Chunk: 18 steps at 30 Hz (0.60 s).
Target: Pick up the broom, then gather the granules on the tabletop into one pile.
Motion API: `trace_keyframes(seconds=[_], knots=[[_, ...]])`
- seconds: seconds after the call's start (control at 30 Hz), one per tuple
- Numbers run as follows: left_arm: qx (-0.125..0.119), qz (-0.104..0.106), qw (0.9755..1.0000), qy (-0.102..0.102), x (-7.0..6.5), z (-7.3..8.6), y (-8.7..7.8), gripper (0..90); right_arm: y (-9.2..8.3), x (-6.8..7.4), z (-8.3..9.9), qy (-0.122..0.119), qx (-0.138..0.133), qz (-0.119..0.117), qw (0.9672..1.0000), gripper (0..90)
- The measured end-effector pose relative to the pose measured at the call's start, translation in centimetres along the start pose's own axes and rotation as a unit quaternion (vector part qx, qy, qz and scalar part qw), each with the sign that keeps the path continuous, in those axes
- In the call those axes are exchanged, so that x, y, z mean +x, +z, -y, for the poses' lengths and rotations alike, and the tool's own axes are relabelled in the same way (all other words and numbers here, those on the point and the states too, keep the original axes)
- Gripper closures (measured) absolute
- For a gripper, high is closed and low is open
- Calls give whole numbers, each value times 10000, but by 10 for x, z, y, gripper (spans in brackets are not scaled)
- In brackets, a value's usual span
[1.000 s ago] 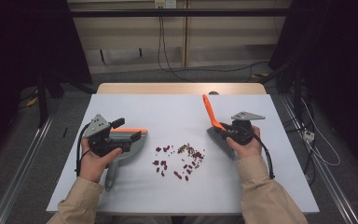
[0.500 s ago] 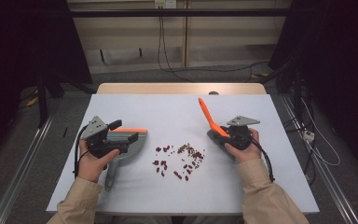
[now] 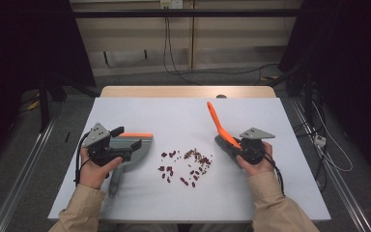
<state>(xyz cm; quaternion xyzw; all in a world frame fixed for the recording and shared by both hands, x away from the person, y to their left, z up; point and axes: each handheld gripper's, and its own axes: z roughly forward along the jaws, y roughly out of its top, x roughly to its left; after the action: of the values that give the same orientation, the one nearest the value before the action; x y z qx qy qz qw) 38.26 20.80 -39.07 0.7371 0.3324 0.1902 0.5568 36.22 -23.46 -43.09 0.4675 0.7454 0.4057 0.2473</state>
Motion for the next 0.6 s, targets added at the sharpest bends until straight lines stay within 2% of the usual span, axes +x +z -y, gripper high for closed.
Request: trace_keyframes(seconds=[0.13, 0.2, 0.27, 0.3, 0.37, 0.47, 0.53, 0.6], knots=[[14, 2, 10000, -35, 1, 2, 1, 125, 3, 18, -1, -82, -24, 115, 9999, 706], [8, 32, 10000, -45, 1, 3, 1, 118, 5, 27, -2, -202, -16, 195, 9996, 706], [-9, 22, 10000, -64, 0, 2, 0, 106, 6, 32, -2, -245, -30, 180, 9995, 705], [-44, 43, 10000, -63, 0, 2, 0, 105, 7, 34, -2, -295, -24, 226, 9993, 705], [-55, 59, 10000, -53, 1, 2, 1, 99, 7, 37, -2, -245, -30, 228, 9994, 705], [-71, 84, 9998, -152, 3, 2, 1, 66, 8, 39, -2, -215, -47, 266, 9994, 705], [-49, 89, 9999, -129, 4, 3, 0, 59, 8, 40, -2, -165, -45, 231, 9996, 704], [-54, 128, 9998, -157, 5, 3, -1, 54, 9, 43, -2, -227, -58, 293, 9993, 703]])
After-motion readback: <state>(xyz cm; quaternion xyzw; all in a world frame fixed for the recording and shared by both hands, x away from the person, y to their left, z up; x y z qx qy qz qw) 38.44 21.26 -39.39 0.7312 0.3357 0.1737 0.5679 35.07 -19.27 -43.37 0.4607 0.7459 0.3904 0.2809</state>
